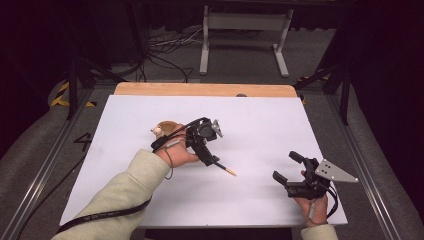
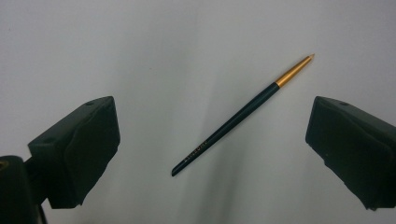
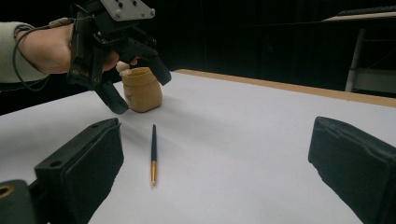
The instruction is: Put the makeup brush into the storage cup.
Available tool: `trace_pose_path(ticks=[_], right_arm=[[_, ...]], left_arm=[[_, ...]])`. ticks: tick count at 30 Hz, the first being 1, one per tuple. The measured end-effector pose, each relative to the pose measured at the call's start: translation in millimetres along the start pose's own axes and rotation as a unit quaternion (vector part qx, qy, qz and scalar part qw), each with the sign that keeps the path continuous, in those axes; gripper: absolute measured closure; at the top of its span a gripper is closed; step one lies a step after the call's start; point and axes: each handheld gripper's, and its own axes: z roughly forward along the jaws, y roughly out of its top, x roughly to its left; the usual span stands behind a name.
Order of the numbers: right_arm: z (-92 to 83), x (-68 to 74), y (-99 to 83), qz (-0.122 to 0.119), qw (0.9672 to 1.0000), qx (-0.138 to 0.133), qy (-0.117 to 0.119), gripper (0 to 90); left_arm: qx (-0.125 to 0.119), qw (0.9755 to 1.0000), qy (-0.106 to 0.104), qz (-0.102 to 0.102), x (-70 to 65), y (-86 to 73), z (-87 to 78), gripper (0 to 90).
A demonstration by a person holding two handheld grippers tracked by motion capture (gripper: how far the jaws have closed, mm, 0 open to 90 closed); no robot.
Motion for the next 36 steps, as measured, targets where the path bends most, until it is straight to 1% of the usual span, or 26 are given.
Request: trace_pose_path(ticks=[1, 2, 4, 6, 8, 9, 10, 11, 13, 14, 18, 20, 22, 23, 25, 27, 28, 29, 31, 33, 34, 36], right_arm=[[0.1, 0.1, -0.1, 0.001, 1.0, -0.001, 0.001, 3.1], [0.3, 0.0, -0.2, 0.002, 1.0, 0.0, 0.002, 3.1], [0.4, -0.4, -0.9, 0.002, 1.0, -0.001, 0.003, 3.1], [0.7, -0.4, -1.4, 0.003, 1.0, 0.002, 0.005, 3.1], [1.0, -0.2, -1.5, 0.004, 1.0, 0.003, 0.006, 3.1], [1.0, -0.2, -1.5, 0.003, 1.0, 0.003, 0.006, 3.1], [1.1, -0.2, -1.5, 0.003, 1.0, 0.002, 0.007, 3.1], [1.1, -0.2, -1.5, 0.003, 1.0, 0.002, 0.007, 3.1], [1.3, -0.3, -1.8, 0.006, 0.9999, 0.001, 0.01, 3.1], [1.5, -0.4, -1.9, 0.007, 0.9999, 0.001, 0.011, 3.1], [1.5, -0.5, -2.0, 0.007, 0.9999, 0.001, 0.013, 3.1], [1.5, -0.6, -1.9, 0.008, 0.9999, 0.0, 0.014, 3.1], [1.7, -0.7, -2.0, 0.01, 0.9998, 0.0, 0.015, 3.1], [1.8, -0.9, -2.1, 0.01, 0.9998, 0.0, 0.015, 3.1], [2.2, -0.7, -2.3, 0.01, 0.9998, 0.001, 0.015, 3.1], [2.4, -0.6, -2.4, 0.01, 0.9998, 0.001, 0.015, 3.1], [2.3, -0.7, -2.4, 0.01, 0.9998, 0.002, 0.016, 3.1], [2.4, -1.0, -2.5, 0.01, 0.9998, 0.001, 0.016, 3.1], [2.5, -1.0, -2.5, 0.011, 0.9998, 0.001, 0.015, 3.1], [3.0, -0.8, -2.7, 0.011, 0.9998, 0.002, 0.017, 3.1], [3.0, -0.6, -2.7, 0.011, 0.9998, 0.003, 0.018, 3.1], [3.1, -0.6, -2.8, 0.011, 0.9998, 0.002, 0.018, 3.2]], left_arm=[[0.003, 1.0, 0.003, 0.007, 0.1, 1.5, 0.8, 3.7], [0.004, 1.0, 0.002, 0.003, -1.0, 2.0, 1.8, 3.7], [0.012, 0.9999, 0.0, 0.01, -1.0, 3.5, 3.4, 3.7], [0.017, 0.9998, 0.0, 0.01, -1.8, 4.6, 5.3, 3.8], [0.021, 0.9997, -0.003, 0.014, -1.5, 6.2, 7.8, 4.1], [0.019, 0.9998, -0.003, 0.009, -2.1, 6.2, 8.5, 4.6], [0.019, 0.9998, -0.003, 0.009, -2.1, 6.2, 8.5, 5.3], [0.018, 0.9998, -0.006, 0.002, -1.9, 6.5, 9.1, 5.3], [0.019, 0.9997, -0.011, 0.004, -0.8, 6.7, 11.2, 6.5], [0.024, 0.9996, -0.015, -0.001, -1.1, 6.4, 13.0, 6.8], [0.028, 0.9994, -0.02, -0.004, -0.3, 5.0, 17.6, 7.5], [0.032, 0.9993, -0.018, 0.0, -0.2, 5.0, 18.7, 7.6], [0.029, 0.9994, -0.018, -0.004, -0.7, 4.4, 20.0, 7.6], [0.033, 0.9993, -0.018, 0.003, -0.3, 4.4, 21.2, 7.6], [0.035, 0.9992, -0.02, 0.005, -0.6, 3.7, 23.3, 7.6], [0.036, 0.9991, -0.021, 0.003, -0.9, 3.2, 24.7, 7.8], [0.04, 0.9988, -0.025, 0.01, -0.1, 2.6, 26.8, 8.1], [0.04, 0.9989, -0.026, 0.004, -1.1, 1.9, 27.8, 8.3], [0.042, 0.9987, -0.029, 0.005, -0.8, 1.4, 29.2, 8.8], [0.051, 0.9982, -0.03, 0.01, -0.6, 0.8, 32.0, 9.8], [0.049, 0.9983, -0.03, 0.008, -1.2, 0.3, 33.3, 10.0], [0.052, 0.9981, -0.032, 0.008, -1.3, 0.2, 34.0, 10.9]])
